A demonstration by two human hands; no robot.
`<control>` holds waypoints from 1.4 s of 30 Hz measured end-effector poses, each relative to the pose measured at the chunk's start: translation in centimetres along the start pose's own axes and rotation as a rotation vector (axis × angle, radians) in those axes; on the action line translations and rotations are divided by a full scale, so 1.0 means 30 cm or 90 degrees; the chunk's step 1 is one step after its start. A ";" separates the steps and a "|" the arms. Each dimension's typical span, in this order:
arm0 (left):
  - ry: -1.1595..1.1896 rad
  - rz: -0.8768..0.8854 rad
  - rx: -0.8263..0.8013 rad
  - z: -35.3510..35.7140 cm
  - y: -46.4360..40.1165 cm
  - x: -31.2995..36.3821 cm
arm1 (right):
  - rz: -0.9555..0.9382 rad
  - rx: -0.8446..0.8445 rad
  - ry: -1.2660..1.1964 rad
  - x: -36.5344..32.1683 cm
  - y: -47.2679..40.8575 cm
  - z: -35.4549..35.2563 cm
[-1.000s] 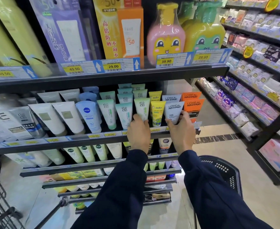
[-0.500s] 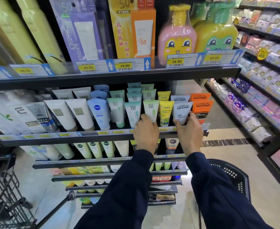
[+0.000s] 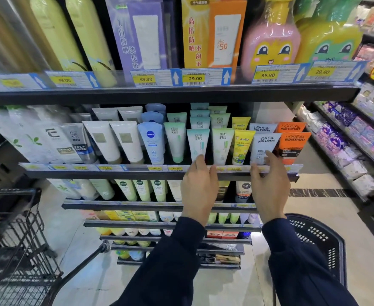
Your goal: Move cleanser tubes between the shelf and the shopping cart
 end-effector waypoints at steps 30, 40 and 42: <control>0.010 -0.202 -0.069 -0.036 -0.289 -0.184 | -0.007 -0.060 0.033 -0.188 -0.006 0.238; -0.024 -0.163 -0.049 -0.033 -0.274 -0.189 | -0.009 -0.052 0.028 -0.180 -0.015 0.246; -0.031 -0.158 -0.049 -0.034 -0.262 -0.187 | -0.011 -0.051 0.029 -0.179 -0.015 0.245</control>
Point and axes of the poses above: each hand's wrist, its own y-axis away from the middle knuckle, its own z-axis out of the palm, x = y × z, the point moved 3 cm from there along -y, towards the middle knuckle, and after that the axes turned 15 degrees about -z, right-handed, at the moved point
